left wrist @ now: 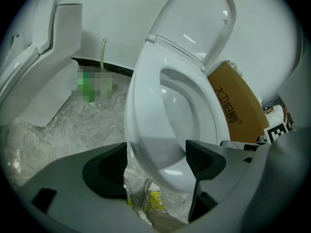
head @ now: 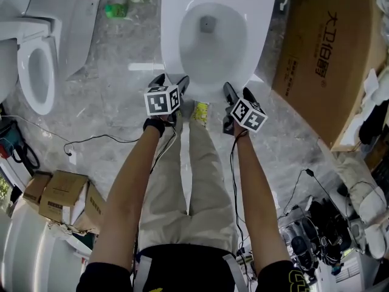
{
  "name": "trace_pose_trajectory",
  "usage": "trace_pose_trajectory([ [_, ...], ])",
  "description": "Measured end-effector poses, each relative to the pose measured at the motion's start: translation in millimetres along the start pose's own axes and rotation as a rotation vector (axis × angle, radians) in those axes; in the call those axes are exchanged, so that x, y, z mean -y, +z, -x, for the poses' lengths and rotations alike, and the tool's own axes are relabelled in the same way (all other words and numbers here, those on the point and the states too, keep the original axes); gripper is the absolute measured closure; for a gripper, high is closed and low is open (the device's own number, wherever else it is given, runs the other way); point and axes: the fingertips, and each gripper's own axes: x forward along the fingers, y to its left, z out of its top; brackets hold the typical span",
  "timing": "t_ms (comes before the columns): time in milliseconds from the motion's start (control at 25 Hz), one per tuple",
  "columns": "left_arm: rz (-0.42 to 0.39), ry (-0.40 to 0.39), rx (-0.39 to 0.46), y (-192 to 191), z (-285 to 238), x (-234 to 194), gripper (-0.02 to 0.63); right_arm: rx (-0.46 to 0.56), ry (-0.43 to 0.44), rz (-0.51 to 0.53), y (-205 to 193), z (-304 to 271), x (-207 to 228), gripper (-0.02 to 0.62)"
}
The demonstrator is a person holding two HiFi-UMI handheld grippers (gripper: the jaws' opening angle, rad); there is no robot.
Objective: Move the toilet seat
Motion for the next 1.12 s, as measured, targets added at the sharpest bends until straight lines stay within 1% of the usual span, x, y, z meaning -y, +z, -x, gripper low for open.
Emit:
trace_pose_trajectory([
  [120,-0.013,0.006,-0.014,1,-1,0,0.232,-0.01,0.015,-0.024,0,-1,-2,0.213],
  [200,-0.019,0.015,-0.017,1,-2,1,0.232,-0.011,0.023,-0.022,0,-2,-3,0.222],
  [280,-0.014,0.021,-0.019,0,-2,2,0.232,-0.012,0.02,0.0,1,-1,-6,0.272],
  [560,0.021,0.01,-0.052,0,1,4,0.261,-0.033,-0.02,-0.009,-1,3,-7,0.287],
  [640,0.006,0.002,-0.055,-1,3,6,0.267,-0.043,-0.032,-0.012,-2,5,-4,0.288],
  [840,-0.054,-0.022,-0.068,-6,8,13,0.268,-0.049,-0.026,-0.033,-2,10,-7,0.296],
  [1040,-0.018,-0.039,-0.061,-1,16,19,0.27,-0.04,-0.016,-0.05,2,18,-10,0.302],
  [1120,-0.017,-0.05,-0.061,1,20,22,0.272,-0.035,-0.01,-0.056,5,23,-11,0.304],
])
